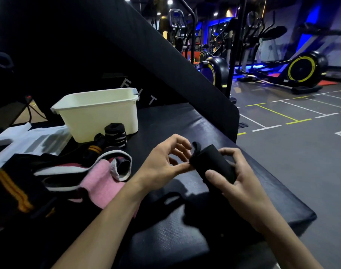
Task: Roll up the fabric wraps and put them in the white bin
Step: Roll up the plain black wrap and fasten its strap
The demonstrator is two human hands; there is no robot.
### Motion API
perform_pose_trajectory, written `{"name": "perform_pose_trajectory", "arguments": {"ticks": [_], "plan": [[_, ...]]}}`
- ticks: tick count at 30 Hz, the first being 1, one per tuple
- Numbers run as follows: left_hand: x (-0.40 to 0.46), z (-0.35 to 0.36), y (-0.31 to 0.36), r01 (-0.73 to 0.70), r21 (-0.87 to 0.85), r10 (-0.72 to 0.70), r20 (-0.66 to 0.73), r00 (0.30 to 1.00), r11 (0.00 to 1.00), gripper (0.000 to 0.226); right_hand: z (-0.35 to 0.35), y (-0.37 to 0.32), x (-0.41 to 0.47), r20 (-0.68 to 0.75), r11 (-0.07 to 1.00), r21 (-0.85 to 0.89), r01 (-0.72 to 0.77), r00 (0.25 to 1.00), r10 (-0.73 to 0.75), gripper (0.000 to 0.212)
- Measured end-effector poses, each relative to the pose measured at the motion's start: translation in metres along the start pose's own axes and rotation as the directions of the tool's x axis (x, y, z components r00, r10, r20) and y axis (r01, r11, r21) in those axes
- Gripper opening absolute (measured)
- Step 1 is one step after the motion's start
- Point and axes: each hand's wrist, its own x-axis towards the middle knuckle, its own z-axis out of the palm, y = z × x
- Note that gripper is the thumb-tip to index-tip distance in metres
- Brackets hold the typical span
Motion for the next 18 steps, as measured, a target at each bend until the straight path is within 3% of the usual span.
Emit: {"name": "perform_pose_trajectory", "arguments": {"ticks": [2, 6, 12, 18], "plan": [[0.001, -0.001, -0.001, 0.016, -0.077, -0.019, -0.04, 0.999, 0.997, 0.017, -0.001, 0.001, -0.001, -0.016, 0.96, -0.243, 0.141, 0.989, -0.149, 0.046], [-0.001, -0.005, 0.01, 0.106, -0.354, -0.129, -0.042, 0.991, 0.929, 0.026, 0.002, 0.003, -0.001, -0.016, 0.908, -0.353, 0.226, 0.969, -0.247, 0.052], [-0.004, -0.013, 0.014, 0.083, -0.384, -0.114, -0.057, 0.992, 0.919, 0.029, 0.001, 0.007, 0.001, -0.06, 0.914, -0.357, 0.191, 0.972, -0.227, 0.054], [-0.006, -0.014, 0.016, 0.139, -0.356, -0.134, 0.038, 0.99, 0.924, 0.033, 0.0, 0.008, -0.001, -0.014, 0.898, -0.393, 0.198, 0.975, -0.221, 0.056]]}}
